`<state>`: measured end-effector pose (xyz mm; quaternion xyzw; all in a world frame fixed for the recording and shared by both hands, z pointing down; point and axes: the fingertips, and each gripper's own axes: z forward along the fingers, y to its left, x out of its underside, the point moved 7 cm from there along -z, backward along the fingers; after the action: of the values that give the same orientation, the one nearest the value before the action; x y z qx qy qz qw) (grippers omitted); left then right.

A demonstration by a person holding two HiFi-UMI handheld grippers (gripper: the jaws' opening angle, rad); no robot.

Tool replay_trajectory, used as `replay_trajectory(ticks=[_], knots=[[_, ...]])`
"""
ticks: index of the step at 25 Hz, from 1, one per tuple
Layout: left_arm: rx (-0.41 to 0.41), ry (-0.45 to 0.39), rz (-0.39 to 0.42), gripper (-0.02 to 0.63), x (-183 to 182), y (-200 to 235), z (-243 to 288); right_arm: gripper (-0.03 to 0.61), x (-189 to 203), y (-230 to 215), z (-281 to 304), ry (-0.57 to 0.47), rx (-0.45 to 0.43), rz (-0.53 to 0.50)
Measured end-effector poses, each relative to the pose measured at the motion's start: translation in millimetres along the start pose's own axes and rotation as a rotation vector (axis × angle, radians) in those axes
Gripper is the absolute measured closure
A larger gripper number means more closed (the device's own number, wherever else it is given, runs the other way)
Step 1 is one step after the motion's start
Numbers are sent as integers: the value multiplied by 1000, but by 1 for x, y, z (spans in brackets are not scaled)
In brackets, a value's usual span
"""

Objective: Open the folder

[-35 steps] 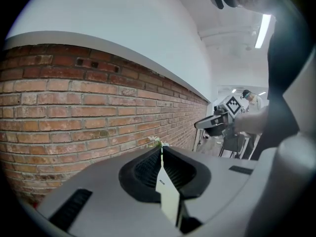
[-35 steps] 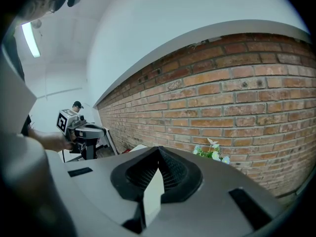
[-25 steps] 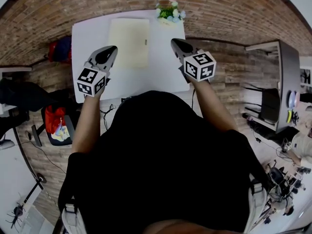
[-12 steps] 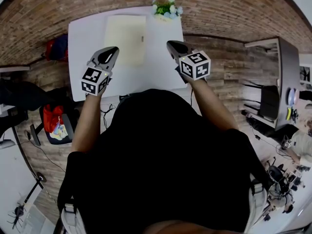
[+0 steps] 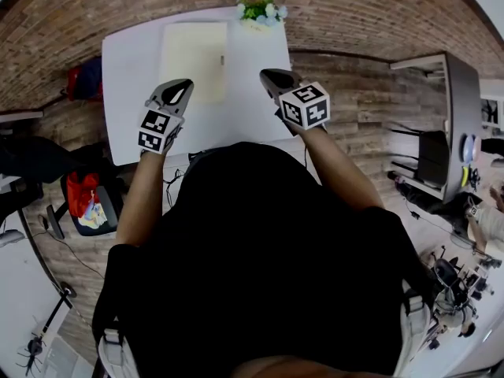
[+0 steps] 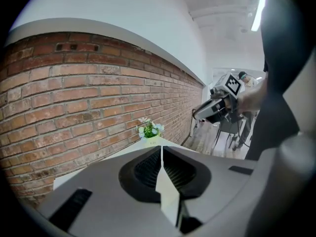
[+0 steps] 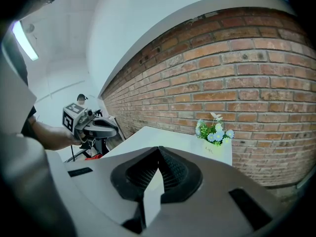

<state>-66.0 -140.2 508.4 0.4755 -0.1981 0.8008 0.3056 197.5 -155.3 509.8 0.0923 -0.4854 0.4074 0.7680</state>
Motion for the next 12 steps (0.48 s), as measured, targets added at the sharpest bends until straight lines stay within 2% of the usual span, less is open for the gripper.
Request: replay_trajectory(ticks=[12], knots=[[28,109,47,594,32,-10,28,551,17,-5,3,44,-1,12]])
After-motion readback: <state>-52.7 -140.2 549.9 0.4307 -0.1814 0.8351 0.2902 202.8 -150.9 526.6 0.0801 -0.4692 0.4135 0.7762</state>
